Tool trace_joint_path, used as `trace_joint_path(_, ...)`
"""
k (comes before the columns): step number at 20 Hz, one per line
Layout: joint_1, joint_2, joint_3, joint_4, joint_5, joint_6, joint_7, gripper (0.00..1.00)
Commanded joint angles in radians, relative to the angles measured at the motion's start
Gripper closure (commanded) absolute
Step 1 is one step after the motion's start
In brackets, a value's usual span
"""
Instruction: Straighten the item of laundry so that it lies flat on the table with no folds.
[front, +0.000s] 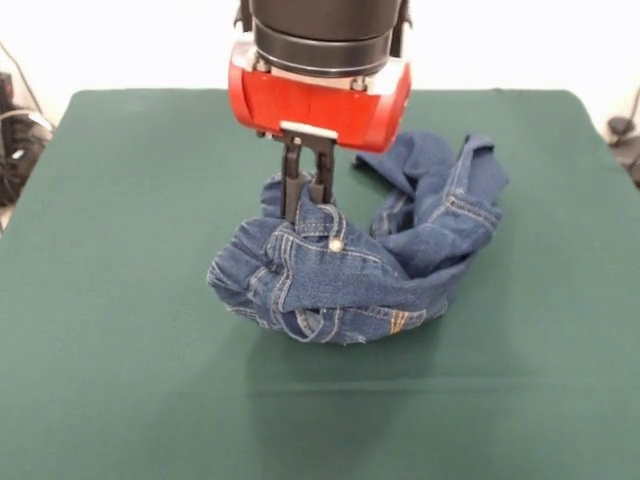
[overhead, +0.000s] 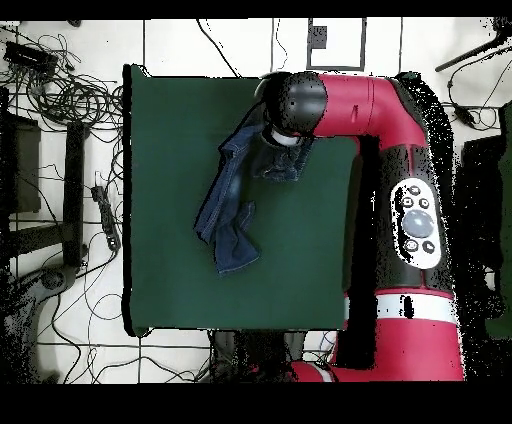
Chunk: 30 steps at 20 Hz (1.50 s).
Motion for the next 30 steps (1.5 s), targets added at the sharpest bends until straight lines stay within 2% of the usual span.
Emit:
trace_joint_path(1,0.004,-0.026,0.169,0.152,-0.030,-0.044,-0.401,1.00)
trace_joint_path(9,-0.018,-0.034,0.167,0.155,-0.040,-0.024,-0.385,1.00)
trace_joint_path(23,-0.093,-0.062,0.202,0.123,-0.080,0.080,-0.595,1.00)
trace_joint_path(30,-0.111,-0.078,0.211,0.123,-0.087,0.099,-0.646,1.00)
